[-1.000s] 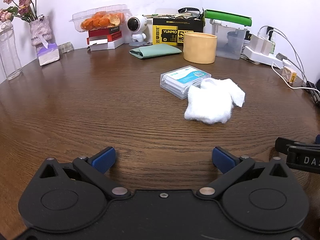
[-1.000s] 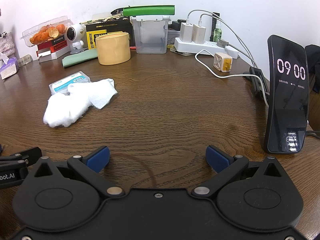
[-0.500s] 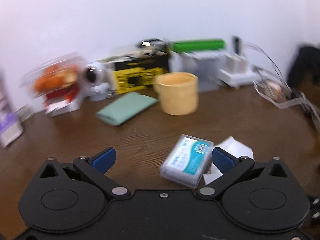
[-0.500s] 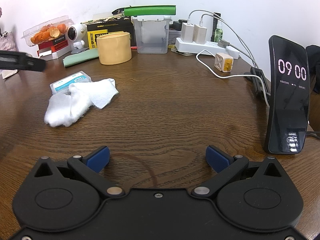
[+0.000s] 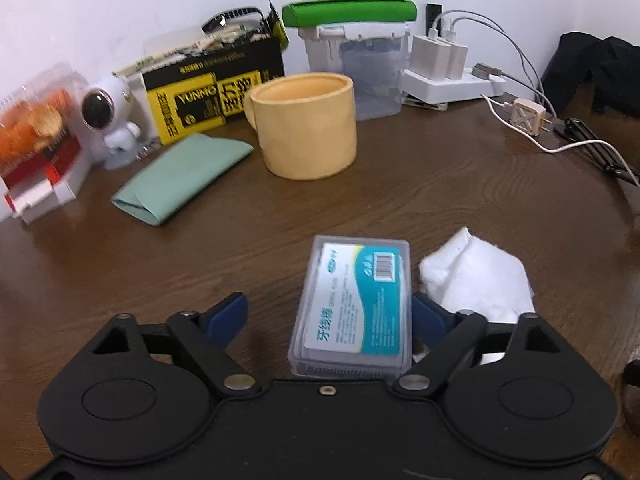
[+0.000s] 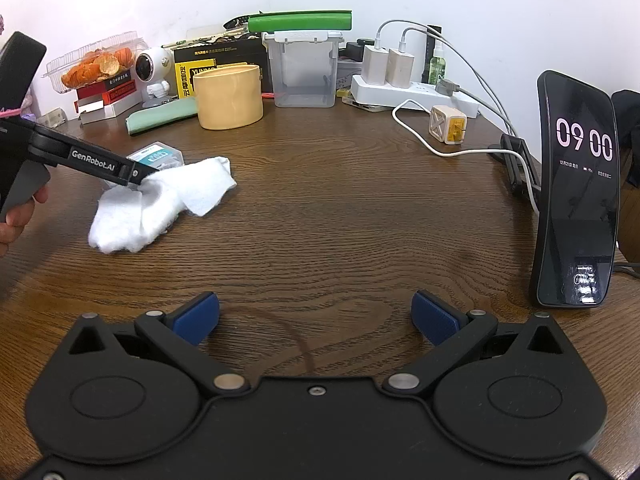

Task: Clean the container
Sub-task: 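Grasp the clear plastic box with the left gripper and lift it, then grasp the white tissue with the right gripper and bring it to the box, then wipe the box lid with the tissue in the right gripper while left holds box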

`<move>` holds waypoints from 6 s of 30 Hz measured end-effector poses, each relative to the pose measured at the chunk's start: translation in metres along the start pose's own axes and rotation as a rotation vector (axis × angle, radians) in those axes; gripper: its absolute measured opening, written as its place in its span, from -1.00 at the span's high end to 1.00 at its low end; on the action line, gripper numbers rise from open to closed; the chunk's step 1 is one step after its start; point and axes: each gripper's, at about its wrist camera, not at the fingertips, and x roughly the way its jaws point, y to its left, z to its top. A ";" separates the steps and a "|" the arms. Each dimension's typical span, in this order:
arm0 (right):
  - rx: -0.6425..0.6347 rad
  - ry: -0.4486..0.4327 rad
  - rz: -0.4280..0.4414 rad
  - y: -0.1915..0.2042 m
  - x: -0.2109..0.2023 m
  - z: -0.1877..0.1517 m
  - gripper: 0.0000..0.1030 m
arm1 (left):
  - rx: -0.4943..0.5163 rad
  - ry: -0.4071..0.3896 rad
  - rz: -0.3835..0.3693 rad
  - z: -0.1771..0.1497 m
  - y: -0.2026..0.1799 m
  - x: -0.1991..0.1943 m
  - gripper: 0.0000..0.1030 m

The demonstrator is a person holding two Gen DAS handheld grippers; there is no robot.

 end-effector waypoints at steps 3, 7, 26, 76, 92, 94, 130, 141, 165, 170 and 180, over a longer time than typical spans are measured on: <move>0.000 0.000 0.000 0.000 0.000 0.000 -1.00 | -0.021 -0.006 -0.016 -0.002 0.003 0.001 -0.54; 0.000 0.000 0.000 0.000 0.000 0.000 -1.00 | -0.047 -0.025 -0.039 -0.004 0.004 0.003 -0.40; 0.000 0.000 0.000 0.000 0.000 0.000 -1.00 | -0.140 -0.124 0.180 0.001 0.002 -0.043 -0.08; -0.399 0.115 0.486 0.073 0.085 0.100 0.06 | -0.153 -0.142 0.149 -0.102 -0.064 -0.129 -0.08; -0.336 0.071 0.855 0.026 -0.007 0.090 0.75 | 0.134 -0.223 0.023 -0.077 -0.117 -0.092 -0.08; -0.369 0.070 0.886 0.033 -0.009 0.086 0.75 | 0.179 -0.247 0.023 -0.080 -0.128 -0.097 -0.08; -0.555 -0.176 0.723 0.018 -0.047 0.040 0.70 | 0.179 -0.262 0.093 -0.075 -0.127 -0.100 -0.08; -0.516 -0.215 0.663 0.009 -0.042 0.051 0.69 | 0.199 -0.276 0.082 -0.080 -0.127 -0.111 -0.08; -0.533 -0.171 0.753 0.000 -0.042 0.030 0.23 | 0.224 -0.250 -0.024 -0.088 -0.133 -0.103 -0.08; -0.561 -0.182 0.777 0.005 -0.046 0.028 0.74 | 0.225 -0.254 -0.013 -0.088 -0.133 -0.102 -0.08; -0.609 -0.223 0.747 0.019 -0.049 0.034 0.75 | 0.228 -0.260 0.000 -0.088 -0.135 -0.102 -0.08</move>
